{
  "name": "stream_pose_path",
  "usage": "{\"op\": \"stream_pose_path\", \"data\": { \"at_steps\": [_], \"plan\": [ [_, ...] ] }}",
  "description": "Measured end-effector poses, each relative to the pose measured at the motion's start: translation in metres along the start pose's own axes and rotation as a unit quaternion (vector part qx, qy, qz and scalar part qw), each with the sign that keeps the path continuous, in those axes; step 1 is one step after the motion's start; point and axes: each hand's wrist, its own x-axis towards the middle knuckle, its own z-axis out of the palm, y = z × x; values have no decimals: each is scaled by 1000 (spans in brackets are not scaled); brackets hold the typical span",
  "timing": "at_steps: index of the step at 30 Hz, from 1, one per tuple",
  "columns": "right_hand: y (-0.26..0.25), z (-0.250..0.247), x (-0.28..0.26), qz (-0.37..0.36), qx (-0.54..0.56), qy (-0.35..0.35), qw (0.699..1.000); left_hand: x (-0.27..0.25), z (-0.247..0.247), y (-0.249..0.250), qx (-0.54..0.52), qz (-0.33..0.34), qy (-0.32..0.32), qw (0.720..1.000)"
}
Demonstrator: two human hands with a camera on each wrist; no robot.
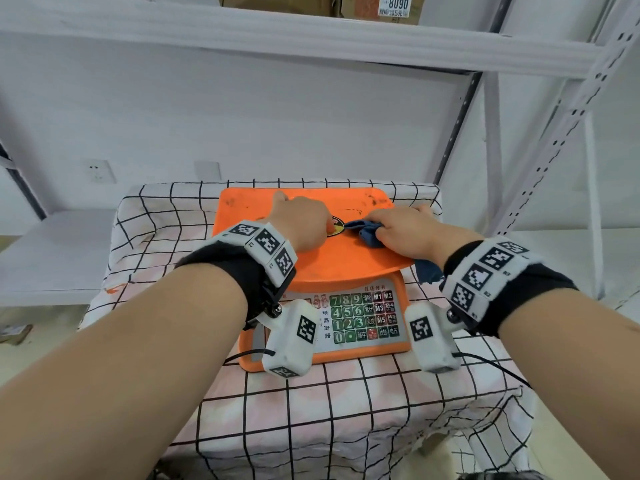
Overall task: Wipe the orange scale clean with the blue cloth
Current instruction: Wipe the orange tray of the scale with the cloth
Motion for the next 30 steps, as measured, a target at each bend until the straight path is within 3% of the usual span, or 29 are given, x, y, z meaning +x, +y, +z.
{"op": "stream_pose_path", "data": {
  "at_steps": [10, 14, 20, 30],
  "plan": [
    [10, -5, -40, -9, -114, -15, 993, 2, 0, -1, -8, 22, 9, 1000],
    [4, -4, -29, 32, -219, -28, 975, 5, -2, 4, 37, 33, -22, 999],
    [6, -5, 15, 102, -204, -76, 971, 14, -7, 8, 51, 30, -41, 997],
    [12, -8, -21, 46, -206, 13, 977, 21, -10, 5, -29, 33, -18, 999]
  ]
}}
